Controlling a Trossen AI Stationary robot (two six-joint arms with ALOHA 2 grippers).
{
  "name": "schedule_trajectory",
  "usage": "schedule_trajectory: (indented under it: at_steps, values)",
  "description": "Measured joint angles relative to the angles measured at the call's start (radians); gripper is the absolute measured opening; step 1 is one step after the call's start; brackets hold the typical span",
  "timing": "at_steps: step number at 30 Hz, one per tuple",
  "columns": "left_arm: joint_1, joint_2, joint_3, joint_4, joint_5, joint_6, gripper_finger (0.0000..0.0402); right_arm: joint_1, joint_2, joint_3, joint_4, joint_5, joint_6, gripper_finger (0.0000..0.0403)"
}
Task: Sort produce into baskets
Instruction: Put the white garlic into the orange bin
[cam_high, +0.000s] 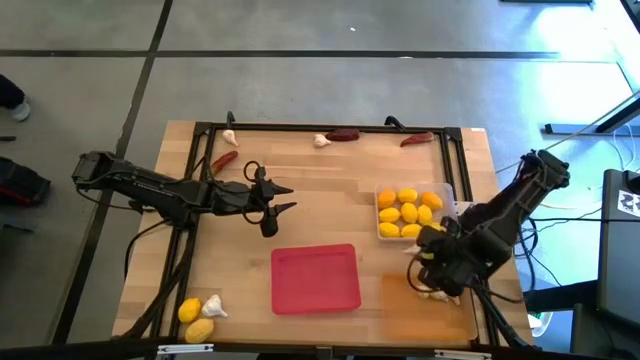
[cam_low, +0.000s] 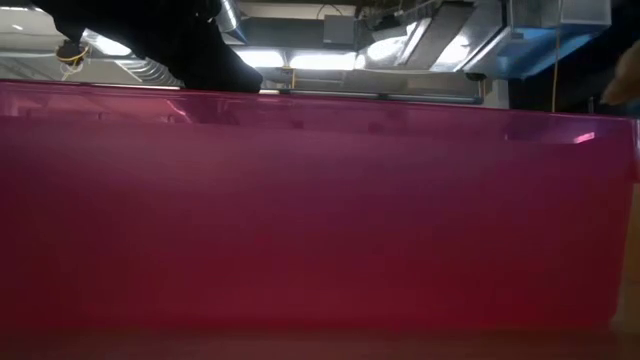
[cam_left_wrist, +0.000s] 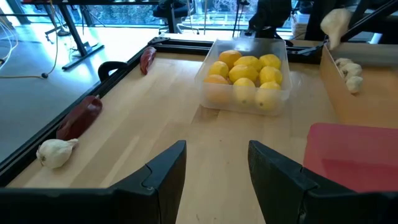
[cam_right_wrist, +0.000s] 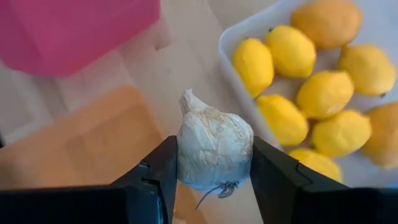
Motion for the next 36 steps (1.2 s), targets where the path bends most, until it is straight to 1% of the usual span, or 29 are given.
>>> schedule_trajectory:
  at_steps: [8, 11, 15, 18, 21, 23, 28, 32, 36]
  values:
    - [0.000, 0.000, 0.000, 0.000, 0.000, -0.002, 0.0169, 0.143, -0.018, 0.000, -0.017, -0.014, 0.233, 0.0157]
    - [0.000, 0.000, 0.000, 0.002, 0.000, -0.004, 0.0169, 0.197, -0.022, 0.000, -0.023, -0.034, 0.337, 0.0157]
    - [0.000, 0.000, 0.000, 0.003, 0.000, -0.005, 0.0169, 0.279, -0.022, -0.001, -0.043, -0.034, 0.471, 0.0157]
    - [0.000, 0.000, 0.000, 0.003, 0.000, -0.006, 0.0169, 0.324, -0.022, -0.032, 0.013, -0.026, 0.535, 0.0157]
    - [0.000, 0.000, 0.000, 0.003, 0.000, -0.007, 0.0169, 0.338, -0.020, -0.086, 0.126, -0.031, 0.542, 0.0157]
    - [0.000, 0.000, 0.000, 0.005, 0.000, -0.007, 0.0169, 0.336, -0.010, -0.117, 0.171, -0.034, 0.547, 0.0157]
    - [0.001, 0.000, 0.000, 0.006, 0.000, -0.008, 0.0169, 0.307, 0.029, -0.187, 0.298, -0.034, 0.536, 0.0157]
    - [0.001, 0.000, 0.000, 0.006, 0.000, -0.012, 0.0169, 0.275, 0.069, -0.237, 0.433, -0.035, 0.445, 0.0157]
    - [0.001, 0.000, 0.000, 0.005, 0.000, -0.034, 0.0169, 0.255, 0.113, -0.246, 0.507, -0.025, 0.320, 0.0157]
